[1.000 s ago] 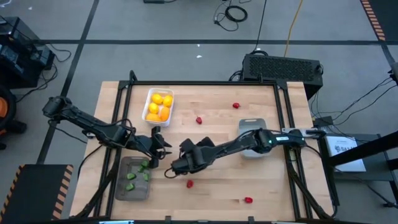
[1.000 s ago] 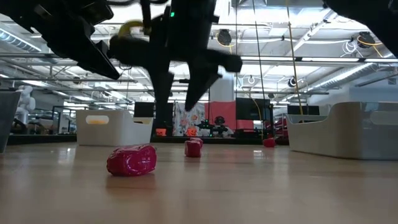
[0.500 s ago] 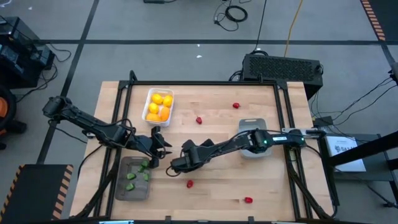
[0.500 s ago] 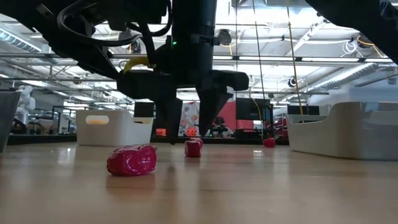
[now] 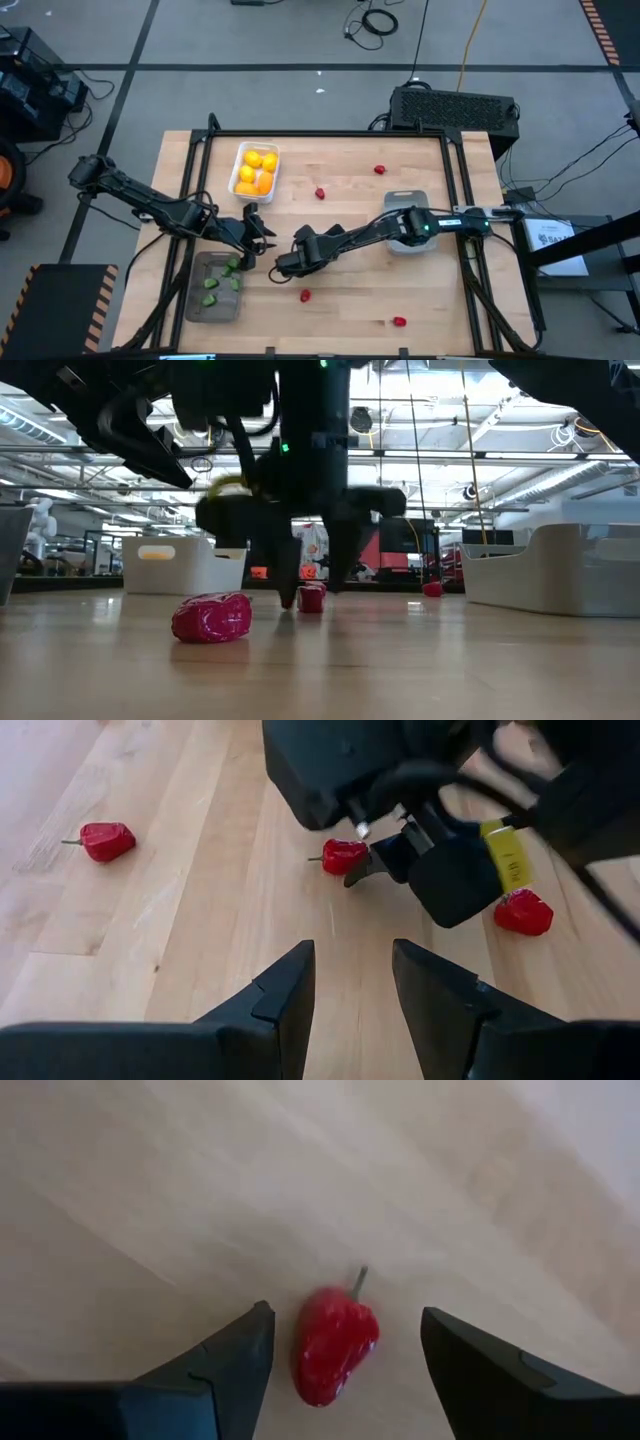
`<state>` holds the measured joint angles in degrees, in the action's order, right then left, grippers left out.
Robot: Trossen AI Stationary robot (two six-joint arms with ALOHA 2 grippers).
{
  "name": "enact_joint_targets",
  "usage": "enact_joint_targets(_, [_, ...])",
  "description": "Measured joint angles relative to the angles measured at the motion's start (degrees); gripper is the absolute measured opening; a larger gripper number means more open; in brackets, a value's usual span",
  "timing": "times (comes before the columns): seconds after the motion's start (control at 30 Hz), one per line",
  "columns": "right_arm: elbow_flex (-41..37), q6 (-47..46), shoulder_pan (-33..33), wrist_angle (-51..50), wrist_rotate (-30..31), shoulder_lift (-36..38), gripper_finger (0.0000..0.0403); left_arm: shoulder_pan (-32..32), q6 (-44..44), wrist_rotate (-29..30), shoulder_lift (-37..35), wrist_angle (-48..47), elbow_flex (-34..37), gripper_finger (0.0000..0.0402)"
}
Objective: Sort produce into baskets
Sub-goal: Put the middle left red chili pepper into the gray bin
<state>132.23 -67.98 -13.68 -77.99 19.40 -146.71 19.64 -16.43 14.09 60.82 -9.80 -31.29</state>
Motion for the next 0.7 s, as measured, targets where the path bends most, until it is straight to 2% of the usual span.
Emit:
enact_joint_targets(0.13, [-4.4, 0.2, 0.4, 3.4, -0.9, 0.5, 0.0242, 0.0, 0.0, 0.0, 0.0, -0.2, 0.0, 0.0144])
enact_joint_targets(0.33, [-5.0, 1.0, 0.7, 4.2, -1.7, 0.6, 0.0227, 0.0, 0.1, 0.0, 0.0, -0.2, 0.0, 0.0144])
enact_joint_targets(0.7, [-4.8, 4.1, 0.4, 4.0, -1.2, 1.5, 0.008, 0.0, 0.3, 0.1, 0.0, -0.2, 0.0, 0.0144])
